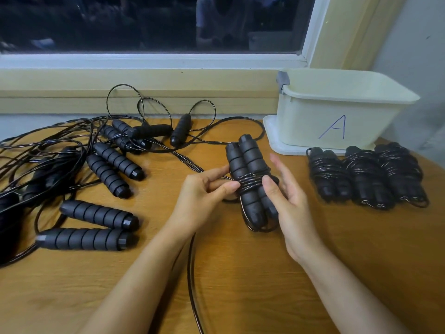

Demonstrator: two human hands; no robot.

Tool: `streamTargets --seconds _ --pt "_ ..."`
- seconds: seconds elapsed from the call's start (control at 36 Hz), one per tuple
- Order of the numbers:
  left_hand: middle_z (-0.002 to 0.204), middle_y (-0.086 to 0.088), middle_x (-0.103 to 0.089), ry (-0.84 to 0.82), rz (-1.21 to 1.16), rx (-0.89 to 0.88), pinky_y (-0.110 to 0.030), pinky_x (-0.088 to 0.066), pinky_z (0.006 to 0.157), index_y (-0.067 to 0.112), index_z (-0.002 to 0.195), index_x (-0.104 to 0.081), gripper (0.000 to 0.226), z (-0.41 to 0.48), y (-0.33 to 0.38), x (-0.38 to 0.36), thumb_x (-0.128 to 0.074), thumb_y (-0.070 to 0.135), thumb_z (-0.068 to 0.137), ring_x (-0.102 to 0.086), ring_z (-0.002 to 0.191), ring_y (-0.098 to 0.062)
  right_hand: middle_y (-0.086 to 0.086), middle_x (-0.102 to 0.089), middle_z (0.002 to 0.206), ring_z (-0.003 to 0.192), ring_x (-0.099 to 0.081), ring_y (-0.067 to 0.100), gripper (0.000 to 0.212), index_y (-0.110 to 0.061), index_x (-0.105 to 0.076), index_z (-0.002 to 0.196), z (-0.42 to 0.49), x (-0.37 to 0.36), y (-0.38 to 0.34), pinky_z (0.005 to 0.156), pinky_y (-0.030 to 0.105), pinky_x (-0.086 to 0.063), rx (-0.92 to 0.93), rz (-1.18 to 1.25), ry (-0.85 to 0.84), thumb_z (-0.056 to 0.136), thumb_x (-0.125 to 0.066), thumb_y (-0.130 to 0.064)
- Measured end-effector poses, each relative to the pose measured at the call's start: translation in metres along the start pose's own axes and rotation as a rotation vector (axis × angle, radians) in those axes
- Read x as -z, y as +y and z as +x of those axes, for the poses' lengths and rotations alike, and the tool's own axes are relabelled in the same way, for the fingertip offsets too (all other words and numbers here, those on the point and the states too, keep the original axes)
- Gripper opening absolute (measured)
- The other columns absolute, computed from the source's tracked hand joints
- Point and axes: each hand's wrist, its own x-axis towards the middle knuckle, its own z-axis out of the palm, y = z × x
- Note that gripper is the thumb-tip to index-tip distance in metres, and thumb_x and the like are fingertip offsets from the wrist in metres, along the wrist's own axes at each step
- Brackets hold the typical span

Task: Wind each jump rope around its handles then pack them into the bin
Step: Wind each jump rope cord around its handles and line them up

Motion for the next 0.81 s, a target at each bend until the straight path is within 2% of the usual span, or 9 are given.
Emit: streamTargets --seconds 0.08,0.14,0.28,0.33,0.42,0.5,0.61,0.72,0.81 --pt "0.082 0.013 -0.074 0.055 -0.016 -0.018 -0.009 -0.050 0.069 -0.002 0.133 -0.053 0.051 -0.001 0.001 -0.002 -0.066 0.008 0.085 -0.071 0.073 -0.001 -0.006 -0.069 0.121 0.110 -0.065 0.004 0.050 -0.029 -0.053 0.138 0.000 -0.001 -0.001 0.081 0.017 -0.051 -0.001 -0.011 0.006 0.089 -0.056 -0.036" --pt "0.074 0.010 -0.075 0.103 -0.053 -0.024 -0.011 -0.051 0.067 -0.002 0.129 -0.057 0.058 -0.002 0.002 -0.003 -0.069 0.017 0.077 -0.072 0.069 -0.004 -0.008 -0.068 0.123 0.114 -0.063 0.003 0.048 -0.029 -0.054 0.137 -0.001 -0.001 -0.002 0.086 0.017 -0.050 0.004 -0.020 0.009 0.090 -0.055 -0.036" --pt "0.073 0.006 -0.075 0.168 -0.098 -0.027 -0.014 -0.053 0.067 0.003 0.123 -0.061 0.058 -0.003 0.006 -0.006 -0.071 0.024 0.070 -0.072 0.066 -0.007 -0.025 -0.066 0.120 0.118 -0.058 -0.005 0.046 -0.028 -0.050 0.139 -0.002 -0.004 -0.002 0.090 0.012 -0.047 0.035 -0.032 -0.009 0.093 -0.051 -0.031" --pt "0.074 0.005 -0.076 0.187 -0.094 -0.028 -0.016 -0.054 0.069 0.005 0.122 -0.062 0.058 -0.003 0.006 -0.007 -0.072 0.025 0.069 -0.072 0.067 -0.008 -0.020 -0.062 0.126 0.119 -0.055 -0.007 0.046 -0.026 -0.049 0.140 -0.002 -0.005 -0.001 0.091 0.010 -0.044 0.056 -0.071 0.005 0.094 -0.050 -0.031" --pt "0.075 0.003 -0.076 0.211 -0.086 -0.029 -0.018 -0.055 0.073 0.007 0.121 -0.062 0.060 -0.003 0.005 -0.008 -0.074 0.027 0.066 -0.073 0.069 -0.010 -0.011 -0.052 0.130 0.120 -0.051 -0.004 0.039 -0.027 -0.055 0.137 -0.002 -0.004 0.005 0.093 0.006 -0.038 0.166 -0.290 0.111 0.098 -0.056 -0.032" --pt "0.072 0.002 -0.076 0.235 -0.103 -0.022 -0.016 -0.054 0.071 0.007 0.120 -0.064 0.062 -0.005 0.005 -0.012 -0.077 0.028 0.063 -0.073 0.068 -0.011 -0.008 -0.059 0.123 0.117 -0.056 0.008 0.034 -0.026 -0.061 0.132 -0.004 -0.001 0.010 0.095 0.012 -0.042 0.308 -0.419 0.191 0.098 -0.058 -0.018" --pt "0.071 0.003 -0.075 0.249 -0.098 -0.039 -0.014 -0.053 0.069 0.004 0.121 -0.063 0.064 -0.005 0.004 -0.013 -0.078 0.027 0.062 -0.073 0.067 -0.010 -0.003 -0.068 0.122 0.116 -0.061 0.003 0.030 -0.013 -0.069 0.123 -0.005 -0.001 0.010 0.098 0.012 -0.043 0.445 -0.562 0.255 0.095 -0.061 -0.006" --pt "0.074 0.007 -0.076 0.223 -0.089 -0.062 -0.013 -0.052 0.068 0.004 0.127 -0.059 0.068 -0.005 0.005 -0.011 -0.078 0.022 0.064 -0.073 0.071 -0.008 -0.002 -0.061 0.136 0.126 -0.057 0.008 0.037 -0.024 -0.060 0.133 -0.007 -0.004 0.011 0.102 0.014 -0.042 0.440 -0.703 0.199 0.097 -0.053 -0.024" --pt "0.077 0.010 -0.076 0.200 -0.076 -0.085 -0.014 -0.053 0.071 0.007 0.129 -0.058 0.067 -0.005 0.005 -0.010 -0.077 0.020 0.066 -0.073 0.076 -0.007 -0.003 -0.052 0.147 0.129 -0.053 0.010 0.053 -0.028 -0.051 0.142 -0.009 -0.006 0.010 0.099 0.009 -0.037 0.423 -0.805 0.145 0.090 -0.048 -0.033"
